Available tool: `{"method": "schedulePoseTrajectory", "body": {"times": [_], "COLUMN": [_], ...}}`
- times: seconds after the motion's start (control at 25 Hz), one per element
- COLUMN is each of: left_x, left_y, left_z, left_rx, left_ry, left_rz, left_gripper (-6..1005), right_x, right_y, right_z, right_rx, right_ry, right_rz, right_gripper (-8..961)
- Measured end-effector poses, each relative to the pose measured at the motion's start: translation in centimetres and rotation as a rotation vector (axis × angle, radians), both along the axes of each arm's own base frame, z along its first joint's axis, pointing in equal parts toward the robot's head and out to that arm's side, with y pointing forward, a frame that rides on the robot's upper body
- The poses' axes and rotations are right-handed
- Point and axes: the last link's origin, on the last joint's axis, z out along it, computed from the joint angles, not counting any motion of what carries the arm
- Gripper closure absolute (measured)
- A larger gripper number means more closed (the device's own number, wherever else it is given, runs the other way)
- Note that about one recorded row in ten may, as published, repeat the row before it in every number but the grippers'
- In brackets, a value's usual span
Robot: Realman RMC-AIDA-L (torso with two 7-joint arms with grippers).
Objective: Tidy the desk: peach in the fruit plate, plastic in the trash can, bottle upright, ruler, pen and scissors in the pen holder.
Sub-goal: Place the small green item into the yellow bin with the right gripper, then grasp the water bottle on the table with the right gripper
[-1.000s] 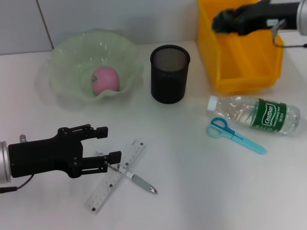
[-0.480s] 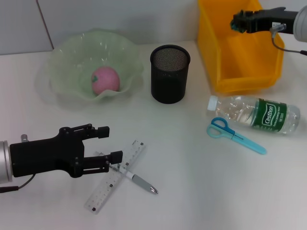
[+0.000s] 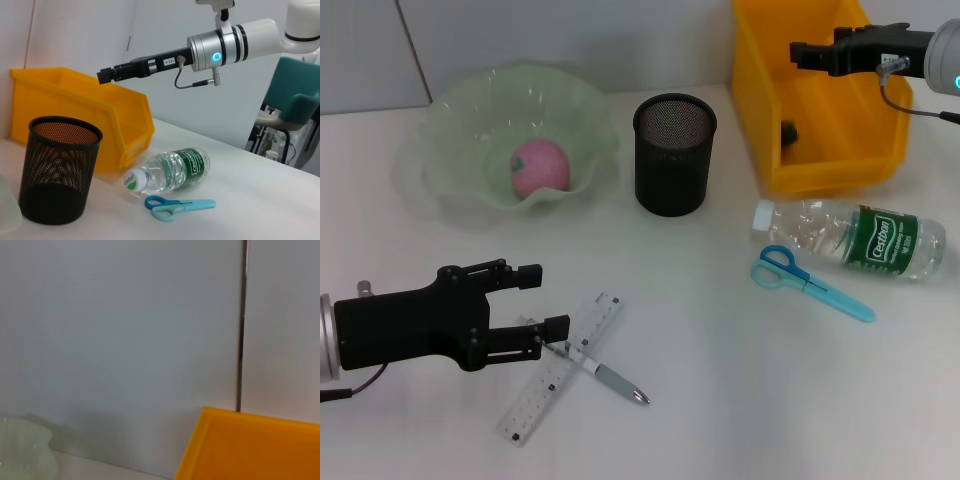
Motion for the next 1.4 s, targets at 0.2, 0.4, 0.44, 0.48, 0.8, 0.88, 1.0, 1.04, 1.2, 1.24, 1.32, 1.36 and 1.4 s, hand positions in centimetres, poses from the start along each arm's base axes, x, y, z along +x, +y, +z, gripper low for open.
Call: {"method": "schedulePoseTrajectory", "body": {"times": [0.2, 0.4, 0.44, 0.48, 0.8, 0.88, 1.0, 1.04, 1.2, 1.24, 1.32, 1.36, 1.4], "left_x": [0.0, -0.1, -0.1, -0.1, -0.1, -0.1, 0.0, 0.0, 0.0, 0.0, 0.0, 0.0, 0.0], "left_y": [-0.1, -0.1, -0.1, -0.1, -0.1, -0.2, -0.2, -0.2, -0.2, -0.2, -0.2, -0.2, -0.2], "left_z": [0.0, 0.0, 0.0, 0.0, 0.1, 0.1, 0.1, 0.1, 0.1, 0.1, 0.2, 0.2, 0.2], "left_rx": [-0.002, -0.005, -0.005, -0.005, -0.005, -0.006, -0.008, -0.008, -0.008, -0.008, -0.009, -0.009, -0.010], "left_ry": [0.001, 0.004, 0.004, 0.005, 0.001, 0.000, -0.002, -0.002, -0.004, -0.004, -0.004, -0.006, -0.006], "left_rz": [-0.003, -0.005, -0.005, -0.005, -0.006, -0.007, -0.008, -0.008, -0.008, -0.008, -0.008, -0.007, -0.007], "left_gripper": [199, 199, 199, 199, 200, 200, 200, 200, 200, 200, 200, 200, 200], "right_x": [0.1, -0.2, -0.3, -0.5, -2.6, -3.1, -3.7, -3.8, -3.9, -3.9, -3.5, -3.1, -3.1], "right_y": [-0.1, -0.3, -0.4, -0.5, -3.0, -3.9, -5.3, -5.6, -7.2, -7.4, -7.9, -8.3, -8.3], "right_z": [0.1, 0.2, 0.3, 0.3, 2.0, 2.6, 3.5, 3.7, 4.5, 4.7, 5.1, 5.3, 5.3], "right_rx": [0.002, -0.014, -0.021, -0.026, -0.096, -0.128, -0.181, -0.195, -0.284, -0.300, -0.347, -0.391, -0.391], "right_ry": [0.009, 0.019, 0.024, 0.031, 0.162, 0.185, 0.203, 0.208, 0.228, 0.226, 0.200, 0.159, 0.159], "right_rz": [-0.004, 0.010, 0.015, 0.018, 0.136, 0.175, 0.228, 0.239, 0.280, 0.285, 0.285, 0.272, 0.272], "right_gripper": [267, 183, 170, 157, 144, 144, 144, 144, 144, 144, 144, 144, 144]}}
